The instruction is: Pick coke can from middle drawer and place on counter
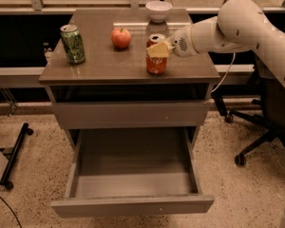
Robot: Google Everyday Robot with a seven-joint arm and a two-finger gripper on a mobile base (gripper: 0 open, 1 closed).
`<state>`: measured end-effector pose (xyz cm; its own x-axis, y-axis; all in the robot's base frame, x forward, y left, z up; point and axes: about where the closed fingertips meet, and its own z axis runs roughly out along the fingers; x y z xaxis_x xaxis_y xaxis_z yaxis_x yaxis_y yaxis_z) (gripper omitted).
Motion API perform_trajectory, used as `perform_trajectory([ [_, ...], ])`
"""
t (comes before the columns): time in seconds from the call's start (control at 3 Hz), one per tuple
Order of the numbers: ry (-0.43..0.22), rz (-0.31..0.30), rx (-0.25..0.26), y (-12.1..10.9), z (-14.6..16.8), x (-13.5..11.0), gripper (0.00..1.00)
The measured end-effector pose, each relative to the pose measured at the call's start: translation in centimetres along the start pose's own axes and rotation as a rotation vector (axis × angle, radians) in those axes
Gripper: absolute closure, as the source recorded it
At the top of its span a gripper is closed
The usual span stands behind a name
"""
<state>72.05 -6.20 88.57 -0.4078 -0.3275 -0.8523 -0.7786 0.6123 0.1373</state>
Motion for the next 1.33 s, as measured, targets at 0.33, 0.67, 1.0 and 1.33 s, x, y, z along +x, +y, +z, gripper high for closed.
perform_trajectory([
  [0.33,0.002,-0.002,-0.004,0.23,0.16,0.0,0.51],
  [0.67,0.002,-0.002,-0.004,0.23,0.17,0.0,0.28],
  [1.0,0.004,-0.002,-0.009,0.38,0.44,0.04,0.05],
  [1.33,0.005,-0.002,-0.011,0.45,0.58,0.06,0.0],
])
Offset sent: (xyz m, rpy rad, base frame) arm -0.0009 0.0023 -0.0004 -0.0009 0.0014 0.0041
